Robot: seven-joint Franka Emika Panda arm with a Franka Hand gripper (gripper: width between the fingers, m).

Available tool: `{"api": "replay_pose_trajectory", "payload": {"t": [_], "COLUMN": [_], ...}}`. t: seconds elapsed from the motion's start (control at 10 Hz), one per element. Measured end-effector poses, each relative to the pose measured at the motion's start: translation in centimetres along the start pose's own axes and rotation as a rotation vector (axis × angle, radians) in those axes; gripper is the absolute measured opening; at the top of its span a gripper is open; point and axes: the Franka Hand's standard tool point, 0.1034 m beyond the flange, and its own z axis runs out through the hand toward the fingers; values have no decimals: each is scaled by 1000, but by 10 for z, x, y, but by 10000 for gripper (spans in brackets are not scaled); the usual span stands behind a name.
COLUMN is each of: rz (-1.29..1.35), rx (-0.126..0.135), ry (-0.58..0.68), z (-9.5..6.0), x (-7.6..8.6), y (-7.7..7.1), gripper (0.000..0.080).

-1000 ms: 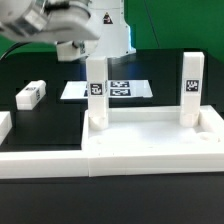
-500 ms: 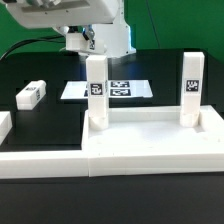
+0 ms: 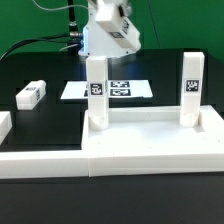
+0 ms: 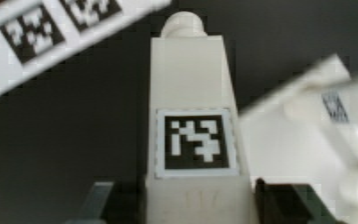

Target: Assemble desk

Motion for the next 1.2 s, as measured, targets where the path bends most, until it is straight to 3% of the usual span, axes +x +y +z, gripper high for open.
{"api": "replay_pose_trajectory", "payload": {"t": [0.2,0.3,0.4,0.6,0.7,0.8,0.9,1.0,1.2], "rz": [-23,-10,-8,-42,-79,-98,-89,-95,-134], "rx": [7,-2,-49,-98,-96,-94,-57,-48,-69], "ry": [143,211,347,489,588,631,698,736,731], "z": [7,5,-4,-12,-21,-24,-21,-16,-14], "x": [-5,0,9,13,15,14,10,7,8], "y": [-7,-11,-28,-61,-78,-82,-89,-91,-96], "gripper": [287,287,287,287,287,287,287,287,287]}}
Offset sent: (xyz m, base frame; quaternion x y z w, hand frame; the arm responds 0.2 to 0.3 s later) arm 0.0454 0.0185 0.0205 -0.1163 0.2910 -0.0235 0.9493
